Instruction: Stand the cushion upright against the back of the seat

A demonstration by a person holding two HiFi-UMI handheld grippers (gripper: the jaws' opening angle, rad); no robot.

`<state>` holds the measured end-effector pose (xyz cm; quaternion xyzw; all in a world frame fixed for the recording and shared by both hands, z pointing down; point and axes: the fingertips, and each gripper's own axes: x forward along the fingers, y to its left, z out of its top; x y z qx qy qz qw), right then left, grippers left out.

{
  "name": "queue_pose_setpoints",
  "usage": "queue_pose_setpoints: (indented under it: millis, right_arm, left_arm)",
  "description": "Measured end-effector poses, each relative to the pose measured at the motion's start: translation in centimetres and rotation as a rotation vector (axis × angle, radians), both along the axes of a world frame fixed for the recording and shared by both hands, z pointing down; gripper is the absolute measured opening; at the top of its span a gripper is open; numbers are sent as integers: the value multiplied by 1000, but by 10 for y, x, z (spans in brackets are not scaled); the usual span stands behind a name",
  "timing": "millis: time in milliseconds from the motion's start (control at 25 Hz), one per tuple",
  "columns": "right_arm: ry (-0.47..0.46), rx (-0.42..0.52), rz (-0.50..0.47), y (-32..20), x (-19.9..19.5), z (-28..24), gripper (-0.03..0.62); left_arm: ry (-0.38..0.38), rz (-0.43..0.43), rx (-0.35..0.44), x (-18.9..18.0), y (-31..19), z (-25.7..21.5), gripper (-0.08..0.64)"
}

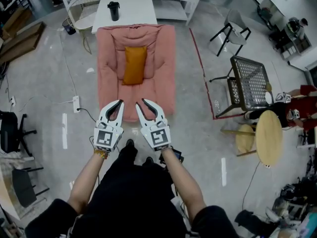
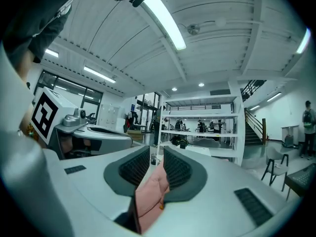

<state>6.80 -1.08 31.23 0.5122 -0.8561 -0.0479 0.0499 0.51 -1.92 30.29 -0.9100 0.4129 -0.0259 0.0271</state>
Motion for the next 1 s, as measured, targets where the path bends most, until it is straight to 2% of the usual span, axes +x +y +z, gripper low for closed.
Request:
queue_pose_setpoints:
  millis: [280,400,600,880,1000]
  right_arm:
    - [-50,23,-69,66,17,-5,94]
    - [-79,10,-85,94,27,-2,89]
    - [-70,-21,-97,129,35,8,75]
    - [-59,-25,-76,151,31,6,60]
    - [-40,-32,-67,153,22,4,52]
  left_arm:
    - [8,-82,4,19,68,4,18]
    - [7,-97,-3,30,99,4,18]
    - [10,-99,-21,41,138,7,14]
    - [9,-93,-38,36,158,8,14]
    - [-15,-96,-78,25,160,1,14]
